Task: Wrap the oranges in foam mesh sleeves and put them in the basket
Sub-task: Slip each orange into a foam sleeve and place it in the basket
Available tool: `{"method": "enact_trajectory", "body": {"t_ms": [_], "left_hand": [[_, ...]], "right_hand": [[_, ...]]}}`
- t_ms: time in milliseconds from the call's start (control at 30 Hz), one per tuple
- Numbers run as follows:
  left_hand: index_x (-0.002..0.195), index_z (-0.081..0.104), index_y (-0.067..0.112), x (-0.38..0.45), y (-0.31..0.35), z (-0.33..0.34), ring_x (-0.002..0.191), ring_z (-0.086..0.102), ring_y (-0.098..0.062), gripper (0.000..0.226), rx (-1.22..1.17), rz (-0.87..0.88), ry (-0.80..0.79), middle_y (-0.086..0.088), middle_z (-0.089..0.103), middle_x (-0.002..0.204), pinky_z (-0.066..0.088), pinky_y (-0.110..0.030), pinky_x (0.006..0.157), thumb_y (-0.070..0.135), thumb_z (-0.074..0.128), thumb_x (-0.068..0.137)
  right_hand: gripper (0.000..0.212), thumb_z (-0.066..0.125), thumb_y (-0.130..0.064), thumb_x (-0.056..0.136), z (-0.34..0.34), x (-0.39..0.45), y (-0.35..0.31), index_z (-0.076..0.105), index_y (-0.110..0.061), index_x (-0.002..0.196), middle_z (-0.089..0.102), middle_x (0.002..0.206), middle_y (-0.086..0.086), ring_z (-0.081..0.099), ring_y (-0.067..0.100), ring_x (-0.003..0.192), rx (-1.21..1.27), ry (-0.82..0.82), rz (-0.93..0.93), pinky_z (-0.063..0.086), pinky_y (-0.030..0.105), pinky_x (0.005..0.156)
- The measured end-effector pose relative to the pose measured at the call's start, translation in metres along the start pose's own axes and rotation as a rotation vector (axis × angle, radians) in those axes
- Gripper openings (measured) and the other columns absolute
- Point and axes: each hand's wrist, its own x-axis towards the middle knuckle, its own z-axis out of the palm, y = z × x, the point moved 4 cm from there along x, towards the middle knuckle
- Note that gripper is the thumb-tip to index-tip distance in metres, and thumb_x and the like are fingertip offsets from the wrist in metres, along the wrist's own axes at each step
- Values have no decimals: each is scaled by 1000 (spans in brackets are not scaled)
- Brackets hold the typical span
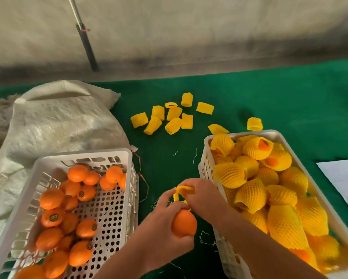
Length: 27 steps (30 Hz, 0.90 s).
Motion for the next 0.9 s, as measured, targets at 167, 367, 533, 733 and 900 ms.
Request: {"method": "enact_trajectory", "body": {"t_ms": [167,367,533,733,900], "left_hand": [[149,40,35,-6,11,17,113,61,-15,91,-18,-149,-55,24,17,159,61,-34,87,65,69,69],[134,56,15,-14,6,5,78,76,-34,55,-956,-560,144,-23,64,116,62,-39,62,26,80,86],[129,57,10,-14,6,-7,72,70,-34,57,-1643,-723,258,-24,61,114,58,-31,47,28,78,79],[135,55,8,-7,17,-2,81,75,-38,63,-1723,-691,328,-25,64,122,63,-36,55,33,81,83],[132,54,6,-2,30,3,78,75,-41,59,-1713,-678,374,-27,62,123,64,-41,60,33,80,87]], "right_hand": [[23,63,-32,101,-13,-26,-3,76,-27,120,76,112,-8,68,8,96,-46,-27,-89,47,11,82],[51,64,-20,96,-18,-54,9,58,-34,145,60,123,-1,62,16,109,-158,-24,-48,51,24,89],[81,68,-12,90,-9,-82,11,28,-44,153,35,137,-7,55,10,99,-316,-41,-257,49,14,73],[70,78,-1,76,-9,-107,4,45,-31,130,32,151,7,68,19,79,-427,-72,-451,49,16,58],[64,80,0,73,-15,-112,6,49,-31,120,26,162,10,70,17,67,-434,-92,-382,34,13,55]]}}
